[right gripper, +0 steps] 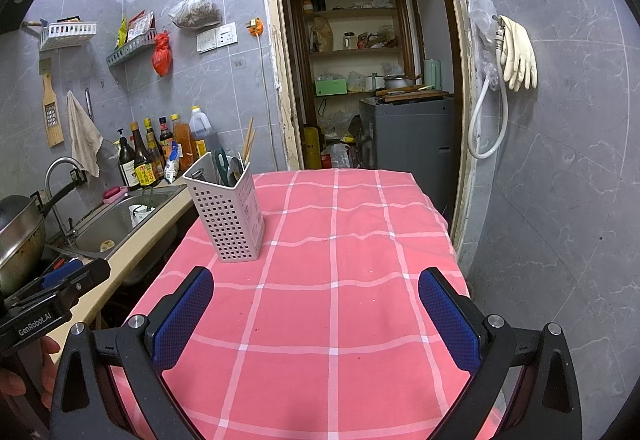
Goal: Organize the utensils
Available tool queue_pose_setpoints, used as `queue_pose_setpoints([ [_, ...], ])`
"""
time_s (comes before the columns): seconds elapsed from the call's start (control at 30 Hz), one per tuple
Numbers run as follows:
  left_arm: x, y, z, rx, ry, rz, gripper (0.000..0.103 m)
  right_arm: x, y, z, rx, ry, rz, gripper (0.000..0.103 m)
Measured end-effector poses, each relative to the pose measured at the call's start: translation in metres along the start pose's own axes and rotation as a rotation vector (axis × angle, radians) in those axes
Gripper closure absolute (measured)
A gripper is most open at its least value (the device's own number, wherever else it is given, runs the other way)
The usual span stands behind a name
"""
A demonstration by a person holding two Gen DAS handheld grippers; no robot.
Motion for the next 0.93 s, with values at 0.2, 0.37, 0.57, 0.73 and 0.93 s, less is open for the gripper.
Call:
queue_pose_setpoints([
  [0.2, 0.0006, 0.0002, -0.0002, 0.0, -0.001, -0.001, 0.03, 0.0004, -0.0001, 0.0004, 0.0, 0.0, 0.0, 0.0],
  [0.37, 0.0006, 0.0, 0.0, -0.001, 0.0, 0.0, 0.03, 0.0002, 0.0, 0.0007, -0.001, 0.0, 0.001, 0.0],
  [0.57, 0.0007, -0.0029, 0.0022, -0.005, 0.002, -0.007, 0.03, -0.001, 0.0001, 0.001, -0.001, 0.0, 0.001, 0.0],
  [0.73, 0.002, -0.0046, 0.0046, -0.01, -0.01, 0.009, 0.03, -0.0014, -0.0002, 0.0016, -0.003, 0.0, 0.002, 0.0],
  [0.93, 0.0048, -0.003, 0.0075, -0.017, -0.01, 0.021, 0.03, -0.0047, 0.0009, 0.0058, -0.019, 0.0, 0.006, 0.0],
])
Point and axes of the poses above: each gripper's, at about its wrist camera, not at the fingertips, and z roughly the way its jaws point, x to its right, y to its underside, the point moved 1 cm from there along z, roughly the way its jaws point, and after that the axes turned 1 degree about y, right-handed, at the moved point
